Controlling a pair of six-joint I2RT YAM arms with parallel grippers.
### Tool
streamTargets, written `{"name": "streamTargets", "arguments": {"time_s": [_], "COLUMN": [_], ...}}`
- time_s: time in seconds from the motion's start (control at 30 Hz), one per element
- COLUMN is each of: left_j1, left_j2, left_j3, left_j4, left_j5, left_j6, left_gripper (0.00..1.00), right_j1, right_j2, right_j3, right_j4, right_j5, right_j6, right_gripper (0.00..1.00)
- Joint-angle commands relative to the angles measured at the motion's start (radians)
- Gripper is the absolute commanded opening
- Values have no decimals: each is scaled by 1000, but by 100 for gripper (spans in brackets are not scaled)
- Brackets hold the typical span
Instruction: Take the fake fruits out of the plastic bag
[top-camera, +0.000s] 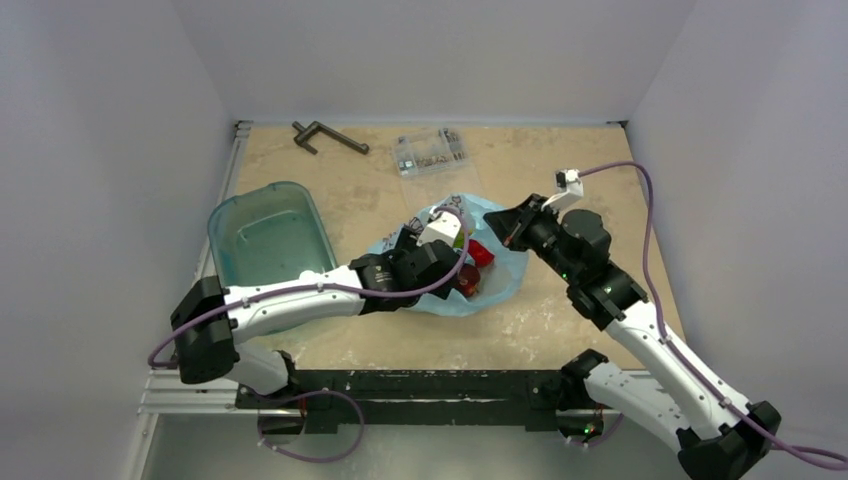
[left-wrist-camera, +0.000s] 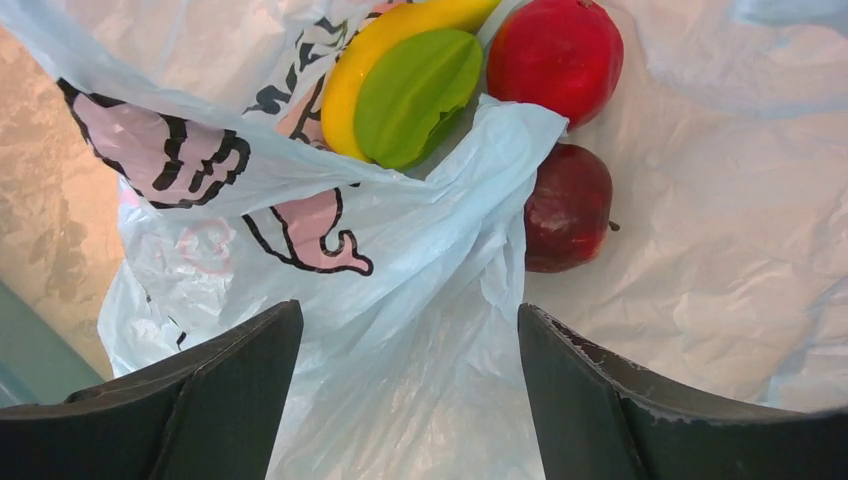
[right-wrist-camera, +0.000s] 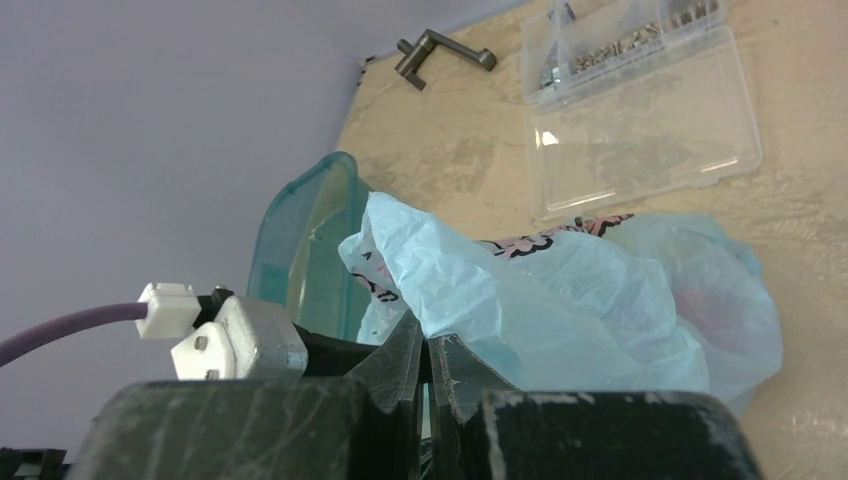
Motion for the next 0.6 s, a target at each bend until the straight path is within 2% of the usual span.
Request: {"name": "streamTargets", "arguments": {"time_s": [0.0, 0.2, 0.3, 0.33, 0.43, 0.57], "left_j1": [27, 28, 35, 35, 35, 42], "left_j2": [6, 69, 73, 90, 155, 277], "left_j3": [-19, 39, 56, 77, 126, 193], "left_j4": [61, 56, 63, 47, -8, -104], "left_j5": [83, 123, 156, 157, 115, -33], "left_j6": [12, -38, -84, -99, -143, -183], "left_gripper": [81, 86, 99, 100, 100, 100], "right_j1": [-6, -5, -5, -5, -5, -5], "right_j2": [-16, -32, -33, -36, -46, -55], "right_j3": [77, 63, 66, 64, 56, 36], "right_j4": [-8, 4, -7, -7, -7, -20], "right_j5": [-43, -89, -94, -94, -93, -66], "right_j6": [-38, 4, 5, 6, 10, 5], "right_gripper": [0, 0, 0, 0, 0, 0]}}
